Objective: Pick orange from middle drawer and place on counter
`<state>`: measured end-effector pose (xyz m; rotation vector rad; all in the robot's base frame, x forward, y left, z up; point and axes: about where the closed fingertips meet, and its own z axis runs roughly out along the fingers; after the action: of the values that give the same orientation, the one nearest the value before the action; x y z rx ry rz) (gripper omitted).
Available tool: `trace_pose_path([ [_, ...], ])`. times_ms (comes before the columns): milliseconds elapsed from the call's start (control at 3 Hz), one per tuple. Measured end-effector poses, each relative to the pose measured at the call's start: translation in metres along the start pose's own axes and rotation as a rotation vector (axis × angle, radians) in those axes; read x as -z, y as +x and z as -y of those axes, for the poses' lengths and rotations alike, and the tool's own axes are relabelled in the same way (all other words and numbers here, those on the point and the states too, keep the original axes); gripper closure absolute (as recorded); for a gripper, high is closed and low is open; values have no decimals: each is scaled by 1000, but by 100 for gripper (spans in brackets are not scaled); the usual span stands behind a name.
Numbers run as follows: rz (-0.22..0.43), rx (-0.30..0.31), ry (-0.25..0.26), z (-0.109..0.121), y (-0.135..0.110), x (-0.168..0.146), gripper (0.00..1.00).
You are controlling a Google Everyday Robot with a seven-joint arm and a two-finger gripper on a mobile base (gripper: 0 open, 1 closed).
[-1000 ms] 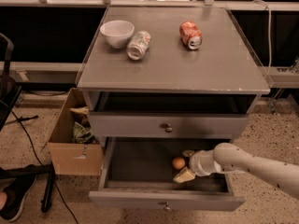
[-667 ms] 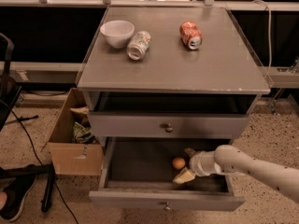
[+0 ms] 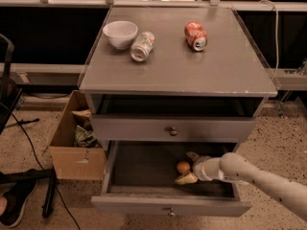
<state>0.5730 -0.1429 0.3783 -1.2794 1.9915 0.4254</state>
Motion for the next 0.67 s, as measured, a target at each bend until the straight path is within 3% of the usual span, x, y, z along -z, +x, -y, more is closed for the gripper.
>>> trace_pose_path([
  [333,12,-5,-4,2,2,-10,23],
  [667,8,-12,-9,3,4,-16,40],
])
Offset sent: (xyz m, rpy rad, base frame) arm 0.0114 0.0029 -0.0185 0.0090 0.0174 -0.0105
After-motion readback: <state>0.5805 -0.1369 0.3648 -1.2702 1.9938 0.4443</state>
